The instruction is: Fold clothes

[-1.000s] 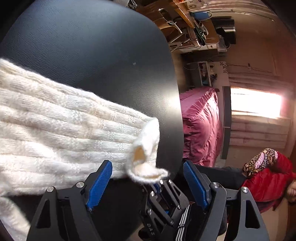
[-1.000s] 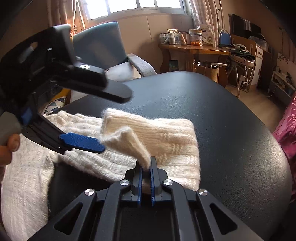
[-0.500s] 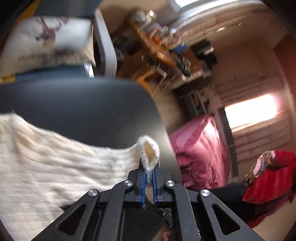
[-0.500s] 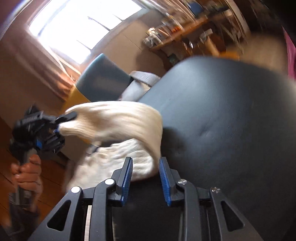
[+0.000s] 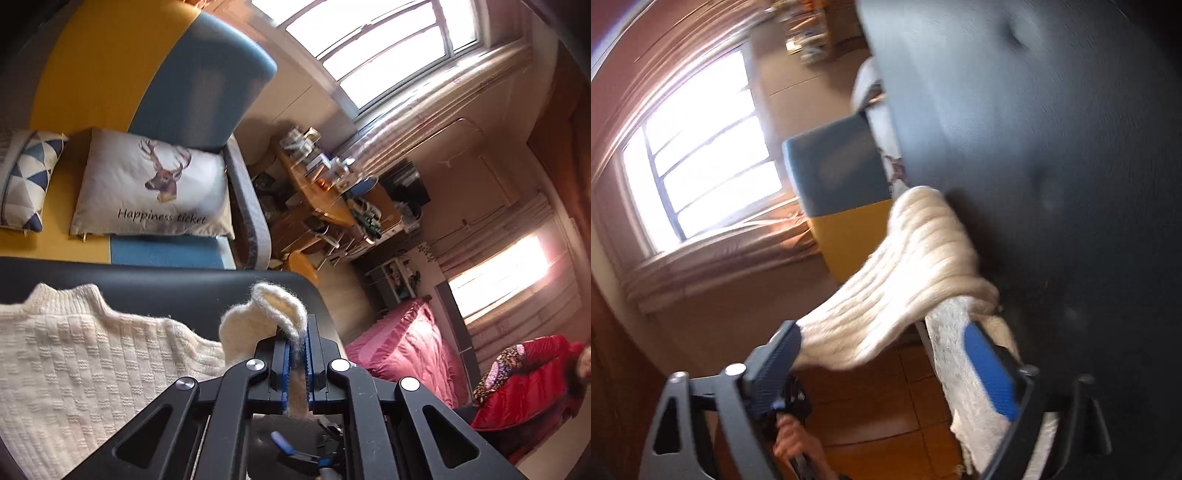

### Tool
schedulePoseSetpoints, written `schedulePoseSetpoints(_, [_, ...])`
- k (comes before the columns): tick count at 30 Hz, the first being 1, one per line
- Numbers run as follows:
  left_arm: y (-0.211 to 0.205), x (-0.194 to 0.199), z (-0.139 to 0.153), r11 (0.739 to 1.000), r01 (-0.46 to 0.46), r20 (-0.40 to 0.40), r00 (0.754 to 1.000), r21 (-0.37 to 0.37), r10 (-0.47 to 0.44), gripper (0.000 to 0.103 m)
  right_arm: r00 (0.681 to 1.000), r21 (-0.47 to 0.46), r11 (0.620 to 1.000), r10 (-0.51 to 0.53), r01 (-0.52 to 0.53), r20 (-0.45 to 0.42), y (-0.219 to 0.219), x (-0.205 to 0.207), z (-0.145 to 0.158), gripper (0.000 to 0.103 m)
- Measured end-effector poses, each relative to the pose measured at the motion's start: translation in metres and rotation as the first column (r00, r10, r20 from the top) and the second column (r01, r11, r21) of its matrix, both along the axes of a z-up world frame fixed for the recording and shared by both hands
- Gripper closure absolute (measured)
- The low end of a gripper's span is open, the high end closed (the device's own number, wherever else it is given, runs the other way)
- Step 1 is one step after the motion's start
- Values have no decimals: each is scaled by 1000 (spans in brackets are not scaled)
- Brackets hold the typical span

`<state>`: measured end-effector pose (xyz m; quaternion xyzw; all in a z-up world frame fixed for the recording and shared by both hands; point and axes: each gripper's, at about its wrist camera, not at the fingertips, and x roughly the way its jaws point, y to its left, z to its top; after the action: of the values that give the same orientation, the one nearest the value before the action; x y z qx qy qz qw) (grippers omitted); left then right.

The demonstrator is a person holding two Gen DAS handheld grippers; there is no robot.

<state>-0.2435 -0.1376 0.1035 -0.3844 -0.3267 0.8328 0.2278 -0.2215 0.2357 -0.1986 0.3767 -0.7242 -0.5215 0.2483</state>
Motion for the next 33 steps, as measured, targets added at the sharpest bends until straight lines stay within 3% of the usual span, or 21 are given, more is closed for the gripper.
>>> schedulePoseSetpoints(2, [-12,9,12,1000,-2,-32,999,11,3,97,999,11,1000,-15,14,34,-12,-2,-1,6])
schedulePoseSetpoints(10, [-49,29,41,999,-8,-106,994,35,12,97,996,-99,995,-23,32,91,-69,-19,-8,6])
schedulePoseSetpoints(16, [-71,44,55,999,-11,-156,988,49,19,97,988,-103,990,-80,94,131,-89,-37,-17,6])
schedulePoseSetpoints(19, [-92,59,45,998,-32,-151,988,45,39,97,988,-70,991,-103,112,113,-88,-40,-15,6])
schedulePoseSetpoints(23, [-134,87,11,992,-121,-114,986,28,123,97,995,105,989,-101,99,19,-77,-39,5,6])
schedulePoseSetpoints(26, [-170,105,-49,980,-198,-14,980,15,198,97,998,207,977,-48,53,-33,-79,-41,14,6])
schedulePoseSetpoints(30, [-207,114,-145,954,-292,184,936,-68,299,97,997,323,945,69,-51,-45,-94,-49,24,7])
schedulePoseSetpoints(33, [-221,117,-199,937,-320,282,895,-139,347,97,991,417,903,128,-100,-41,-102,-52,34,7])
